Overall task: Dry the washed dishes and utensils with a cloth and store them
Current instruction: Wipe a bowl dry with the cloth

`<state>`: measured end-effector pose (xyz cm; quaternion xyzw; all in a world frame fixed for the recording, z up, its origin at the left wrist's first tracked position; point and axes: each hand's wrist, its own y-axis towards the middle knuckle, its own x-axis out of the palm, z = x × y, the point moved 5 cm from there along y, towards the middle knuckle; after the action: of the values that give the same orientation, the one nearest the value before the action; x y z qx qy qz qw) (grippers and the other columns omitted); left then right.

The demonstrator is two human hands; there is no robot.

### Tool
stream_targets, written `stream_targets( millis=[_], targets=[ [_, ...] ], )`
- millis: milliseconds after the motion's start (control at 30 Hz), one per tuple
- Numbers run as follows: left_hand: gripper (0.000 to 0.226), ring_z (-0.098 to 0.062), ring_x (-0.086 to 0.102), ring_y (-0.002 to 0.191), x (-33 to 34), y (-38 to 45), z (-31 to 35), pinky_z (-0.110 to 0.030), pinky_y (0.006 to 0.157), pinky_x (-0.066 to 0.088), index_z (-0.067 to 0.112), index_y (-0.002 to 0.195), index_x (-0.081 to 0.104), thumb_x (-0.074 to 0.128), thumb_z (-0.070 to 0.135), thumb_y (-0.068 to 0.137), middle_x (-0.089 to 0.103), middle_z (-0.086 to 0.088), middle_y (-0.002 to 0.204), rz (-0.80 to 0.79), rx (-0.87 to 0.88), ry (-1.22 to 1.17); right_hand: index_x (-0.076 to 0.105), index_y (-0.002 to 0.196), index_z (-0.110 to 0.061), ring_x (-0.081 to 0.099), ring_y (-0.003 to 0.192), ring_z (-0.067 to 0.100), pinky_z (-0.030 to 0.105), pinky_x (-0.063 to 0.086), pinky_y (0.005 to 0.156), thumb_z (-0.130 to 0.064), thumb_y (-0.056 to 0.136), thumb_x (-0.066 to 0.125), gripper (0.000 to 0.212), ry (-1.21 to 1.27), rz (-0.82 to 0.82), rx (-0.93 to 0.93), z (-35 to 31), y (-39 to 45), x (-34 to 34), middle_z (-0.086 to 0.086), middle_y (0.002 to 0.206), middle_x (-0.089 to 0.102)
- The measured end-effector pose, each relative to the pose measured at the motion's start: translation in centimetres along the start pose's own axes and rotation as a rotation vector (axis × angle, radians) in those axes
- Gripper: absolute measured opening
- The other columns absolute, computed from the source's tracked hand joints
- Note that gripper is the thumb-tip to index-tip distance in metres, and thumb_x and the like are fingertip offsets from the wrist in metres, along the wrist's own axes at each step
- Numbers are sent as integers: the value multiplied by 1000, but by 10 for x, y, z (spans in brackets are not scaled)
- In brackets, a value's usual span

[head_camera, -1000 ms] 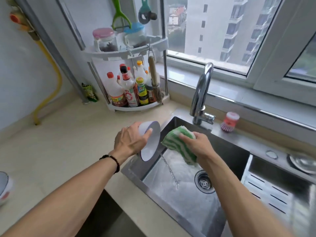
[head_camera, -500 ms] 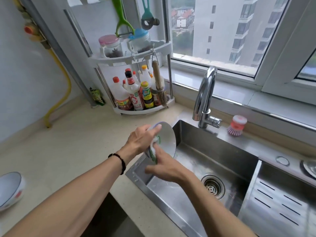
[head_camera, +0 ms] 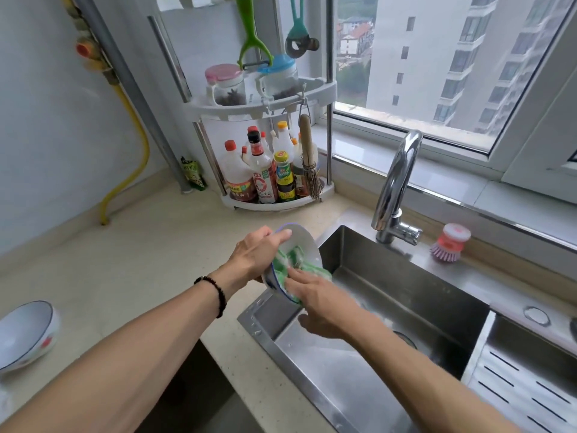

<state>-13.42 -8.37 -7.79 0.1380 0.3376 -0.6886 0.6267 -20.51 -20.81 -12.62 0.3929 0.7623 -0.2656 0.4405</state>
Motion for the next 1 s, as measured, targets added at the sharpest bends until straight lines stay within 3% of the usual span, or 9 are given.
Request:
stream_targets(
  millis=[200, 400, 533, 600, 733, 800, 867, 933, 1000],
  targets=[
    [45, -26, 53, 74, -6, -4, 4, -36, 62, 34, 14, 77, 51, 52, 57, 90, 57, -6, 75, 179, 42, 66, 34, 149, -34, 54, 124, 18, 36, 43, 109, -30, 76, 83, 88, 715, 48, 102, -35, 9, -14, -3, 140, 54],
    [39, -21, 54, 72, -9, -13, 8, -32, 61, 37, 16, 83, 56, 47, 51, 67, 60, -3, 75, 62, 44, 72, 16, 159, -31, 17, 153, 21, 45, 11, 124, -11, 83, 65, 92, -121, 47, 126, 2, 2, 5, 1, 167, 13],
    [37, -15, 58, 72, -2, -18, 17, -28, 59, 41, 22, 87, 61, 47, 49, 66, 65, 1, 78, 152, 123, 169, 38, 146, -33, 48, 134, 15, 42, 36, 117, -35, 64, 88, 95, 707, 64, 137, -32, 7, 5, -5, 145, 52],
    [35, -17, 58, 73, -5, -16, 19, -29, 59, 39, 22, 85, 60, 46, 47, 66, 64, 0, 78, 86, 118, 174, 40, 144, -32, 49, 127, 10, 45, 34, 117, -35, 69, 86, 89, 567, 77, 91, -27, 0, 2, -8, 144, 52],
    [28, -25, 56, 75, -11, -11, 19, -33, 63, 42, 20, 77, 56, 47, 43, 65, 61, -5, 78, -45, 63, 79, 17, 158, -33, 17, 153, 15, 43, -10, 122, -9, 82, 67, 95, -46, 104, 166, -4, -5, -2, -3, 168, 11],
    [33, -23, 56, 78, -9, -11, 23, -33, 65, 40, 19, 79, 61, 47, 45, 63, 63, -5, 81, -18, 78, 96, 27, 154, -36, 44, 138, 17, 39, 25, 121, -8, 75, 67, 93, 346, 121, 193, -22, -4, 0, 1, 158, 36],
    [38, -21, 55, 76, -10, -12, 25, -32, 64, 38, 17, 81, 64, 47, 45, 62, 64, -4, 81, 4, 83, 114, 41, 137, -40, 64, 94, 20, 39, 55, 87, -18, 72, 69, 75, 707, 143, 183, -39, -4, -3, -4, 120, 61],
    [33, -21, 54, 72, -14, -13, 24, -30, 62, 39, 16, 77, 62, 49, 43, 62, 61, -5, 78, -31, 57, 98, 46, 127, -38, 60, 91, 22, 39, 52, 82, -25, 72, 67, 61, 567, 189, 103, -38, -8, -8, -8, 111, 60],
    [22, -25, 59, 70, -19, -12, 21, -29, 60, 45, 17, 76, 61, 54, 37, 71, 62, -8, 80, -124, 3, 78, 44, 140, -37, 53, 125, 20, 38, 38, 108, -15, 76, 66, 71, 111, 193, -5, -20, -9, -3, -7, 142, 52]
  ],
)
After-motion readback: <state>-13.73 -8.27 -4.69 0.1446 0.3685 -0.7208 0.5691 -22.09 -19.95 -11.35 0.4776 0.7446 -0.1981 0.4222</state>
